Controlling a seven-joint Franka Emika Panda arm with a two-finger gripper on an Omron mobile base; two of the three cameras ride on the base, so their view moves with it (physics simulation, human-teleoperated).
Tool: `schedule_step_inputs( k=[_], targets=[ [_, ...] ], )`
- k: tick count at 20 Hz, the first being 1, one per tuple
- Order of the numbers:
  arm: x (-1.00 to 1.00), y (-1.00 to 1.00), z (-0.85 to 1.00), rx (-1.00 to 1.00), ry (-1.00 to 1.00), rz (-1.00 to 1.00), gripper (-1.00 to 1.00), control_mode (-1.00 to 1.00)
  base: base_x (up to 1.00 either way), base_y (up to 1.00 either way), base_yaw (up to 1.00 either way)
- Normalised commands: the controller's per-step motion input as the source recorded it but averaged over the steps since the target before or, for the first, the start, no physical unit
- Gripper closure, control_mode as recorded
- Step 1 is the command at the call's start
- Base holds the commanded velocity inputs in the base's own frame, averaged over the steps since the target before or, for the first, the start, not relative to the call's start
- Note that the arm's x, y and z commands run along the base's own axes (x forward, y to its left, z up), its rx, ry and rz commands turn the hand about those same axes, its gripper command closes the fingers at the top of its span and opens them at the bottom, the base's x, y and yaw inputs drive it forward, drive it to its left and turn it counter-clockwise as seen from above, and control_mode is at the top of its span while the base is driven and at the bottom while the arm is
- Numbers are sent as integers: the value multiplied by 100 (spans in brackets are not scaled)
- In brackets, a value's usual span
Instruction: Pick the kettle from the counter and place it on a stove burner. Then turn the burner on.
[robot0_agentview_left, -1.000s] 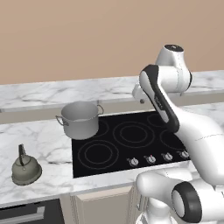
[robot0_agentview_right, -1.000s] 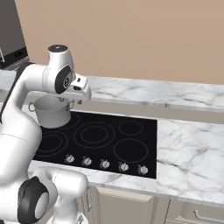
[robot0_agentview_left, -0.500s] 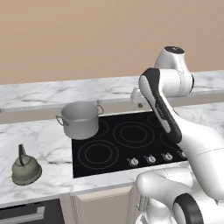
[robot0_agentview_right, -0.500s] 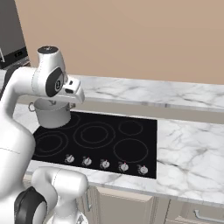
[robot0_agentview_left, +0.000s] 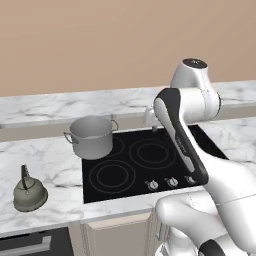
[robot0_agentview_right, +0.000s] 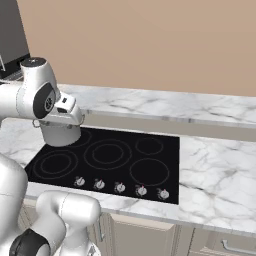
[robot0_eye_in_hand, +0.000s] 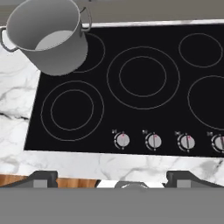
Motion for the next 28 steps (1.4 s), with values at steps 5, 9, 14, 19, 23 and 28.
schedule_step_inputs(
  k=[5, 9, 14, 19, 23, 28],
  targets=[
    [-25, 38, -9, 0, 0, -1, -100, -100, 0, 0, 0],
    [-18, 41, -11, 2, 0, 0, -100, -100, 0, 0, 0],
    [-12, 41, -9, 5, 0, -1, -100, -100, 0, 0, 0],
    [-3, 40, -9, 5, 0, -1, -100, -100, 0, 0, 0],
    [0, 41, -10, 7, 0, -1, -100, -100, 0, 0, 0],
    [0, 44, -12, 8, 1, -1, -100, -100, 0, 0, 0]
  ],
)
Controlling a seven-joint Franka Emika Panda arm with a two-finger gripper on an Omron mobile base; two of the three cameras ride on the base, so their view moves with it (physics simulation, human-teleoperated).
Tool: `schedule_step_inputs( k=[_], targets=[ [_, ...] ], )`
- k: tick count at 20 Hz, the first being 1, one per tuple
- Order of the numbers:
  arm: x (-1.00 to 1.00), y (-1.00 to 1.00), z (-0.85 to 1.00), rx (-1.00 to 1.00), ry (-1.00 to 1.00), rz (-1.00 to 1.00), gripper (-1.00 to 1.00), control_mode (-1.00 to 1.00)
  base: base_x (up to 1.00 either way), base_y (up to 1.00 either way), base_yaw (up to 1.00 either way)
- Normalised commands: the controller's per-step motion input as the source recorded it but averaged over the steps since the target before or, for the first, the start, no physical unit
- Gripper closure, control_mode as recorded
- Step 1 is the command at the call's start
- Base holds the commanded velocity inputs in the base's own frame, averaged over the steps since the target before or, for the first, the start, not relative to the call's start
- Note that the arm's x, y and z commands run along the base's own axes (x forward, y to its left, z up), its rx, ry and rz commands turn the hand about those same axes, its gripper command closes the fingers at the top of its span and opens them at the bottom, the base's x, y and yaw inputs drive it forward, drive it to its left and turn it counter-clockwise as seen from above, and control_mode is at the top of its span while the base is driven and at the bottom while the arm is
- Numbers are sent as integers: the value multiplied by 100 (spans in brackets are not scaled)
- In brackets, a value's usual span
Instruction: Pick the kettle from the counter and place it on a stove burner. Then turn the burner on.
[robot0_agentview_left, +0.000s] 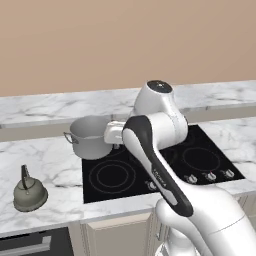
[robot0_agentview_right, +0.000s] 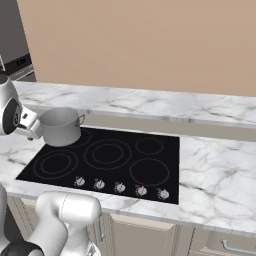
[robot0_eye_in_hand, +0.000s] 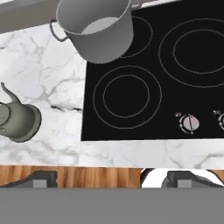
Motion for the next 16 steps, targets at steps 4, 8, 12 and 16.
schedule_step_inputs(
  k=[4, 8, 12, 16],
  targets=[
    [0, 50, -10, 6, 0, 0, -100, -100, 0, 0, 0],
    [0, 51, -4, 3, 0, 0, -100, -100, 0, 0, 0],
    [0, 56, -5, 0, 1, 0, -100, -100, 0, 0, 0],
    [0, 58, -9, 0, 4, 0, -100, -100, 0, 0, 0]
  ],
)
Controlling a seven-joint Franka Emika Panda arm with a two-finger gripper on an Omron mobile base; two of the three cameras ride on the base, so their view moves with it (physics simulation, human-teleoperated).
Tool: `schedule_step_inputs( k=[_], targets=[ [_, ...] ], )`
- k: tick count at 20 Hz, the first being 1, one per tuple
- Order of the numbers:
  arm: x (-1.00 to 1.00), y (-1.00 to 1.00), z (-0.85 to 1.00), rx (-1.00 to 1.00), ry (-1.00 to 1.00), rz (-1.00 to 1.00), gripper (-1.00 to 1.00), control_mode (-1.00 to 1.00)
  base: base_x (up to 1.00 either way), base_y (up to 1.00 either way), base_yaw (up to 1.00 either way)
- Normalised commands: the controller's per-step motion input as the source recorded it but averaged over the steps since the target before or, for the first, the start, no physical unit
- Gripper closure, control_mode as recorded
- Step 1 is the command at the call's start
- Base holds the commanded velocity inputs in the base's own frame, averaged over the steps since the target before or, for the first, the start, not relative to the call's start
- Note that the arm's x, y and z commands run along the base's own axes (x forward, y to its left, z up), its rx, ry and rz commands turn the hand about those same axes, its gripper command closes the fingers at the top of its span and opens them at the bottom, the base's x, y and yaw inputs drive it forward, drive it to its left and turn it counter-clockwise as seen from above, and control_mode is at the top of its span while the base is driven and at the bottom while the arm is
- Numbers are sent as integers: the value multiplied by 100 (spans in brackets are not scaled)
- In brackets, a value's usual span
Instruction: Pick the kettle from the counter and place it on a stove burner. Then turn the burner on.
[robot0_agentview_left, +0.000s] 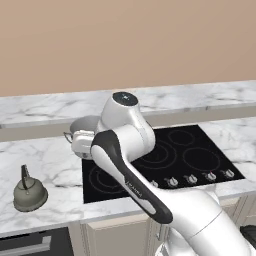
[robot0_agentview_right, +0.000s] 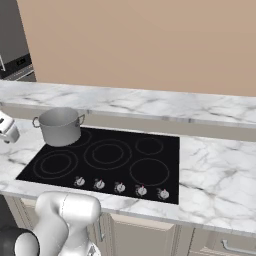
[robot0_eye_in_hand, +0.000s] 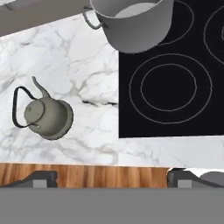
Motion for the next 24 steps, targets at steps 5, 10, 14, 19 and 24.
schedule_step_inputs(
  k=[5, 10, 14, 19, 24],
  targets=[
    [0, 55, -11, 0, 5, 0, -100, -100, 0, 0, 0],
    [0, 56, -17, 0, 2, 0, -100, -100, 0, 0, 0],
    [0, 53, -23, 0, 0, 0, -100, -100, 0, 0, 0],
    [0, 45, -24, 0, 1, 0, -100, -100, 0, 0, 0],
    [5, 41, -13, 0, 5, 1, -100, -100, 0, 0, 0]
  ],
)
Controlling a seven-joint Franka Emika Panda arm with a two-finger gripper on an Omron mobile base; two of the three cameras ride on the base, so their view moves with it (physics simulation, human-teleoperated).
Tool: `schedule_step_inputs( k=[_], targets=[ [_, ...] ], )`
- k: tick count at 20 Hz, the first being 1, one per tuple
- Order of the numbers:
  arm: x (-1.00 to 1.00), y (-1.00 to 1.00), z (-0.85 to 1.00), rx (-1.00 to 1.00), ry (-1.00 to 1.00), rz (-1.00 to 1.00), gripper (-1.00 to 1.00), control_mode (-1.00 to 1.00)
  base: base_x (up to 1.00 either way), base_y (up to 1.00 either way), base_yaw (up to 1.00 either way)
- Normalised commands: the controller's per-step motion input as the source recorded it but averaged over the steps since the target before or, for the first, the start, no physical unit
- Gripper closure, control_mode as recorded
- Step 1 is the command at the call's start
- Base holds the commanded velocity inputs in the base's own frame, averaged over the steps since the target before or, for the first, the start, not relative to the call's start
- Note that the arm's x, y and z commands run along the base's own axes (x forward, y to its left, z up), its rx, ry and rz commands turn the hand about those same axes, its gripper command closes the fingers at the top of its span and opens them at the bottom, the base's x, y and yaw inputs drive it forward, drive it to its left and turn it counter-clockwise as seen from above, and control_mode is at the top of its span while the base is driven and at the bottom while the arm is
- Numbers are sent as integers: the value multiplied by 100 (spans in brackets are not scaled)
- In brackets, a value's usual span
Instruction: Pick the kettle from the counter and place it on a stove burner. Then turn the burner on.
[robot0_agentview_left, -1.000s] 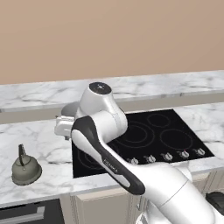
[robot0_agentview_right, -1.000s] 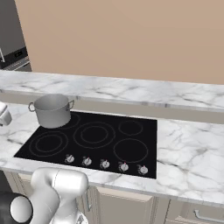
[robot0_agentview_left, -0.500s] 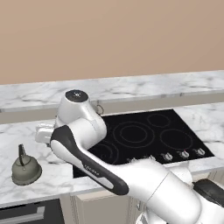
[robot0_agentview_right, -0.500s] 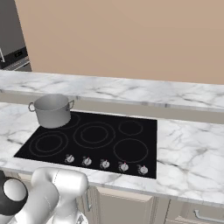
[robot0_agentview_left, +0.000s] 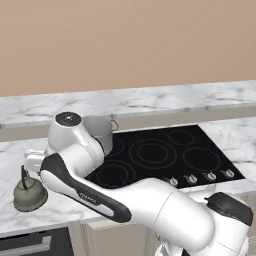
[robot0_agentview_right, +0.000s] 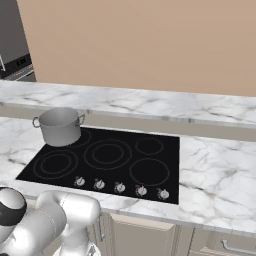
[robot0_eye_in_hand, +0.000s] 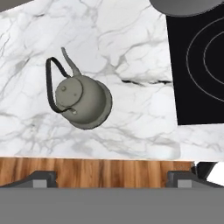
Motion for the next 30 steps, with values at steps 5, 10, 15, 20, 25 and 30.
schedule_step_inputs(
  k=[5, 10, 15, 20, 25, 30],
  targets=[
    [15, 34, -2, 0, 4, 1, -100, -100, 0, 0, 0],
    [21, 30, -1, 0, 0, 2, -100, -100, 0, 0, 0],
    [26, 17, -20, 0, 0, 2, -100, -100, 0, 0, 0],
    [29, 17, -25, 0, 0, 0, -100, -100, 0, 0, 0],
    [36, 31, -8, 0, 0, 0, -100, -100, 0, 0, 0],
    [30, 38, -9, 0, 0, 0, -100, -100, 0, 0, 0]
  ],
)
